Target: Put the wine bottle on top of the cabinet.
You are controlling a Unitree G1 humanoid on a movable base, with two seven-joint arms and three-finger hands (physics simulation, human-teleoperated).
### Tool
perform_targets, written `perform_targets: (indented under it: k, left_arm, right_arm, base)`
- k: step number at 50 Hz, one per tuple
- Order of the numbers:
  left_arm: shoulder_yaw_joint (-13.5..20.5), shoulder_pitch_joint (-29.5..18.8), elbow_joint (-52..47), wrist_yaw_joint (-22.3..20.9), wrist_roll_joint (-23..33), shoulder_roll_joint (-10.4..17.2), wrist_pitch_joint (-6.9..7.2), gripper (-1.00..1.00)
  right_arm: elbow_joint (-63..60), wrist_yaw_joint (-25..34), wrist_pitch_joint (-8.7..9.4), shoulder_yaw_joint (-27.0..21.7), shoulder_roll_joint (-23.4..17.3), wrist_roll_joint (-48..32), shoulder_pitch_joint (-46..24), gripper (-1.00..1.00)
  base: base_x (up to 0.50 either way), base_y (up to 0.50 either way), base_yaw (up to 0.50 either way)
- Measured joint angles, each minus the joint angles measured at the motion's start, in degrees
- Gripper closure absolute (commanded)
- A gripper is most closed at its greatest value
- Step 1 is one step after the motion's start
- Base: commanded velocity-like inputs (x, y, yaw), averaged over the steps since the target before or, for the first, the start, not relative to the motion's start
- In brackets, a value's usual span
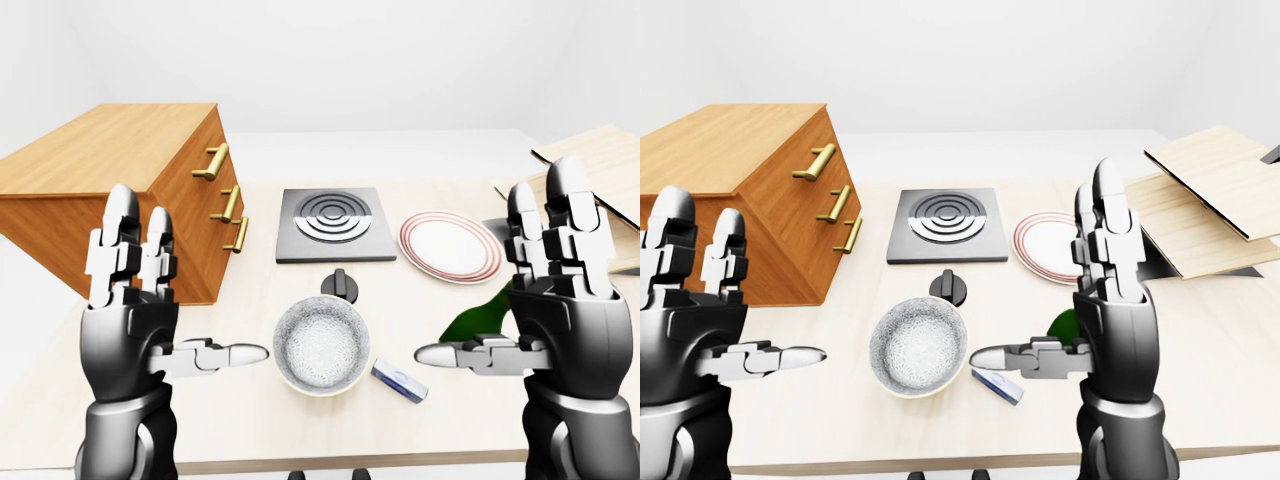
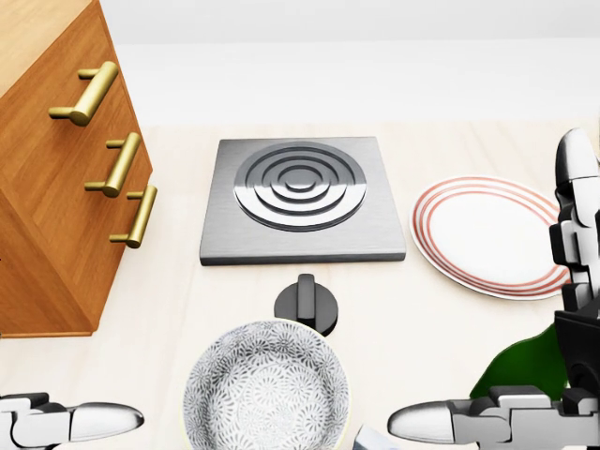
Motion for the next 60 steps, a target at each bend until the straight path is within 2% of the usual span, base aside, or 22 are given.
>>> perform_targets:
  k: [14,28,38,47,60]
  left_arm:
    - [-0.58,-0.17,0.81,0.14,0.43,0.10,0.00,-1.00]
    - [-1.18,0.11,1.55,0.15,0.80,0.08,0.00,-1.00]
    - [-1.55,0.24,2.57,0.12,1.01,0.11,0.00,-1.00]
    - [-2.04,-0.24,3.83,0.33,1.42,0.25,0.00,-1.00]
    - [-2.01,-1.09,6.74,0.62,1.49,0.61,0.00,-1.00]
  right_arm:
    - [-4.17,2.93,0.00,-4.77,0.19,0.87,0.72,-1.00]
    - [-4.38,7.54,0.00,-15.65,1.96,4.10,1.36,-1.00]
    - [2.13,8.16,0.00,-21.76,2.23,5.82,1.51,-1.00]
    - [8.53,7.63,0.00,-24.87,1.66,7.04,1.43,-1.00]
    - [17.78,5.87,0.00,-26.37,0.51,7.42,1.25,-1.00]
  base:
    - [0.00,0.00,0.00]
    - [0.00,0.00,0.00]
    - [0.00,0.00,0.00]
    - [0.00,0.00,0.00]
    - [0.00,0.00,0.00]
